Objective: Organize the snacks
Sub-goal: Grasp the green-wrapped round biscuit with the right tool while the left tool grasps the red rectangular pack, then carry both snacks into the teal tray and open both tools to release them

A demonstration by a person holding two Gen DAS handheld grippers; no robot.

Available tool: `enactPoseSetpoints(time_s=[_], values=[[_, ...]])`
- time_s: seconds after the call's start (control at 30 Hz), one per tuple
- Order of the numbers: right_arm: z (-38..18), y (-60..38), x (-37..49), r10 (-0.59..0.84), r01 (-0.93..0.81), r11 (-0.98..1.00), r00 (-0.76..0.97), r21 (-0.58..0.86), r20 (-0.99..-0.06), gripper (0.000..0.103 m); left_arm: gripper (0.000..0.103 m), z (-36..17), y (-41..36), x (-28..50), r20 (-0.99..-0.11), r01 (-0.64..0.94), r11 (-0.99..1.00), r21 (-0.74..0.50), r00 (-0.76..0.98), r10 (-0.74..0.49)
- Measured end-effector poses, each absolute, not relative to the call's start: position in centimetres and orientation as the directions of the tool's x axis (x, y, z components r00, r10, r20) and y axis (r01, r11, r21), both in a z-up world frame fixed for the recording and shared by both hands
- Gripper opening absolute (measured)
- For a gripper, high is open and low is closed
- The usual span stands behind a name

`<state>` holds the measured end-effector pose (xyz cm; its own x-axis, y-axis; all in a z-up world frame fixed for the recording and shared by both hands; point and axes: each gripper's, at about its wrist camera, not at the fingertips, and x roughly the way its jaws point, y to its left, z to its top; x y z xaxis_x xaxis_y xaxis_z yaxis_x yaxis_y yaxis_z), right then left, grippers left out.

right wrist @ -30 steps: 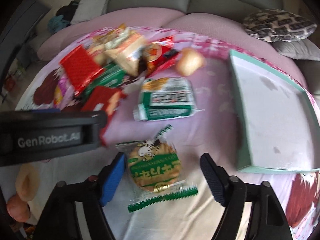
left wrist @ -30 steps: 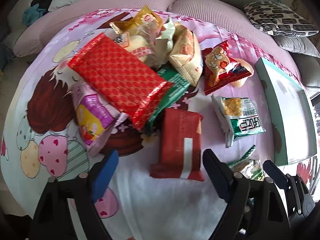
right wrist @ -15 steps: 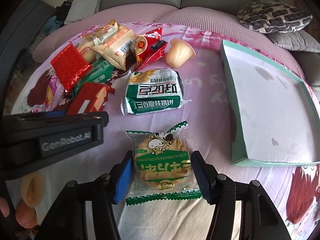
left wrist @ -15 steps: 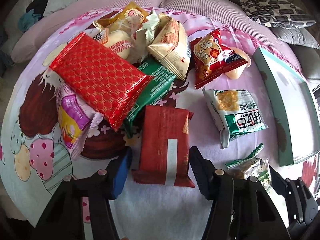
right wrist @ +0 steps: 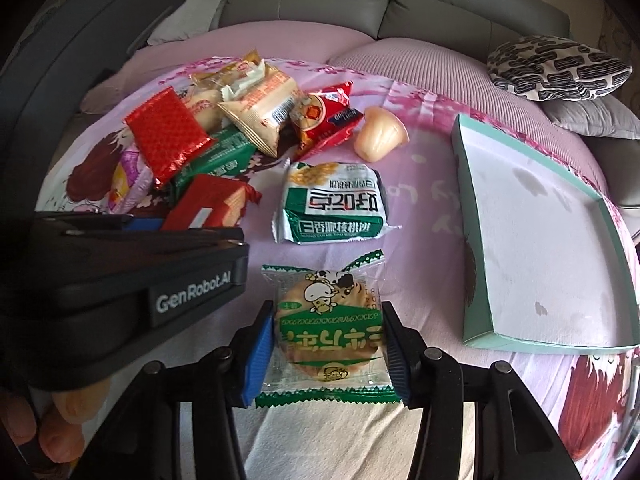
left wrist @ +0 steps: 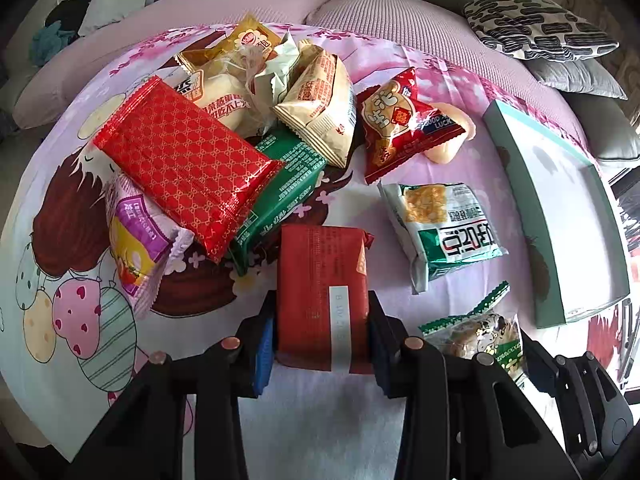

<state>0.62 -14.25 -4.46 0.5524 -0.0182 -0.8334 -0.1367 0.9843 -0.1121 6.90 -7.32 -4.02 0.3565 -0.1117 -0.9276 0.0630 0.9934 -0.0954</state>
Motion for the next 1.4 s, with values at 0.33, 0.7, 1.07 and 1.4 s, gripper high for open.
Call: enactPoseSetpoints(time_s=[0.33,0.7,1.07,1.4], values=[[-1.2,-15.9,-1.5,0.005,-0.082,0.995,0.609,-0.056,-0.793,0.053,0.041,-0.1,-7.7,6.2,-0.883,0.066,0.988,-0.141,0.442,-0.156],[2.3,-20.6,-1.5,-0.021,0.064,0.997,0.679,0.030,-0.734,0.053,0.041,1.1,-6.5,5.6,-0.843,0.084,0.978,-0.193,0.496,-0.209],[5.7,-26.5,0.6,-0.171,0.237,0.972,0.692,-0.003,-0.701,0.053,0.041,2.7,-10.6,6.7,-0.867,0.146,0.970,-0.196,0.435,-0.241],[7.5,-33.0,3.4,-0.290,0.373,0.927,0.654,-0.036,-0.699,0.053,0.041,5.3,-16.6,8.9,-0.858,0.262,0.949,-0.175,0.431,-0.277]])
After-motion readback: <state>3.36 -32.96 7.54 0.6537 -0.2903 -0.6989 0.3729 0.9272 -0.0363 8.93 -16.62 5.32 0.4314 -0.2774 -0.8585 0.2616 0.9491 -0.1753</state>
